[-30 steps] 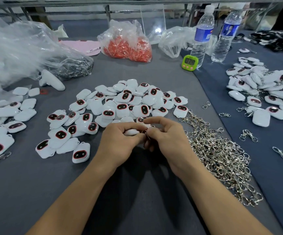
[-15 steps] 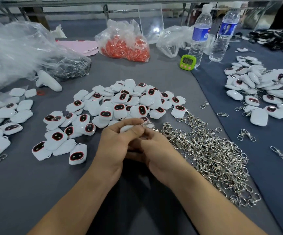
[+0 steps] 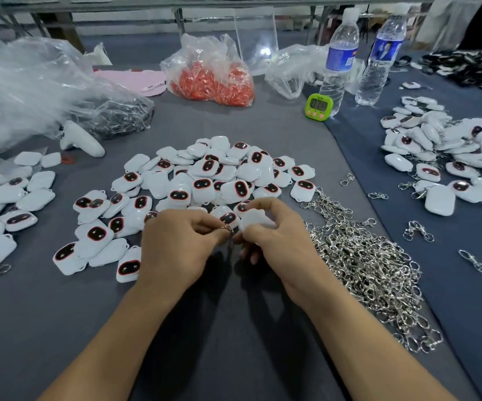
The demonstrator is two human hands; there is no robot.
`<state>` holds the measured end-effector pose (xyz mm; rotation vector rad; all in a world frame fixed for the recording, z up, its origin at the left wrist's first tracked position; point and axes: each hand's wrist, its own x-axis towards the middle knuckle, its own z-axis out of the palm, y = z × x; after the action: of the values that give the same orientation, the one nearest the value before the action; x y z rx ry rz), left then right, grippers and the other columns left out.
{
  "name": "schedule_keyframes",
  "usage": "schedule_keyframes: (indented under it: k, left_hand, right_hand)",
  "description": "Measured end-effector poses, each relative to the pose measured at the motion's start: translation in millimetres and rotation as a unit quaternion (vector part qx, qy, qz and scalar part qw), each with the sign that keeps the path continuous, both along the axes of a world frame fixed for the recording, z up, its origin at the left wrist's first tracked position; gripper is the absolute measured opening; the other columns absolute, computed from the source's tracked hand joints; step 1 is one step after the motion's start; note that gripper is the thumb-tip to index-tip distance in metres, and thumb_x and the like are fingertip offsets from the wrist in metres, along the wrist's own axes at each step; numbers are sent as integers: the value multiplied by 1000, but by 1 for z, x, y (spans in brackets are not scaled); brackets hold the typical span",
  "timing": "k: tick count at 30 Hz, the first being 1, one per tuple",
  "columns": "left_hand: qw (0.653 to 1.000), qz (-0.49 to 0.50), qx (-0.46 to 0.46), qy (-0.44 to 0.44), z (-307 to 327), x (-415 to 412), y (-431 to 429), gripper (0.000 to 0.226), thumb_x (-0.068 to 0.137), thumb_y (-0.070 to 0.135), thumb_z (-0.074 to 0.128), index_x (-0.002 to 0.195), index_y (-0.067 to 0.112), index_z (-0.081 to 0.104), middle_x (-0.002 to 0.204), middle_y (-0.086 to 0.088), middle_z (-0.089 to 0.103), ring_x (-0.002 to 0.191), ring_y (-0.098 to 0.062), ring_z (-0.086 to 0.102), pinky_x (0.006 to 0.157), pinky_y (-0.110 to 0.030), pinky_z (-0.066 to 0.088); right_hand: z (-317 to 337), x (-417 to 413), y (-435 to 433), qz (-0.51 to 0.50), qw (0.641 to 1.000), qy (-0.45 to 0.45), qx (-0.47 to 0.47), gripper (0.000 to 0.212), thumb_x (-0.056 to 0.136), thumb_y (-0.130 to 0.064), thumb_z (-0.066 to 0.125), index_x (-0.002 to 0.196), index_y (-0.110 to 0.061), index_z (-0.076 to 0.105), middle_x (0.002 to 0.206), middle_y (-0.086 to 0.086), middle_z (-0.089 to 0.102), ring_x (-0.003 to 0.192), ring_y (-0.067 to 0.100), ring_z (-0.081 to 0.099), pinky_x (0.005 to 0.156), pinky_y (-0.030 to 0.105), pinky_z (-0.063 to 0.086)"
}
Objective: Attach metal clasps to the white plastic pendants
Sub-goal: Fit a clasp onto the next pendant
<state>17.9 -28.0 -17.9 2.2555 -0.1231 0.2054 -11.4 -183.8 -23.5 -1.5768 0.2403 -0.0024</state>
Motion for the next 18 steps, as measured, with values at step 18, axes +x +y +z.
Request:
schedule_keyframes:
  k: [18]
  left_hand:
    - [997, -52, -36, -37, -3, -4, -4, 14, 76, 23, 85, 83, 35, 82, 78, 26, 74, 76, 12, 66, 73, -4, 47]
  right_hand:
    - [-2, -5, -7, -48, 965, -100, -237, 11, 76, -20, 82, 72, -29, 77, 66, -18, 70, 64, -3, 65, 58, 8, 45]
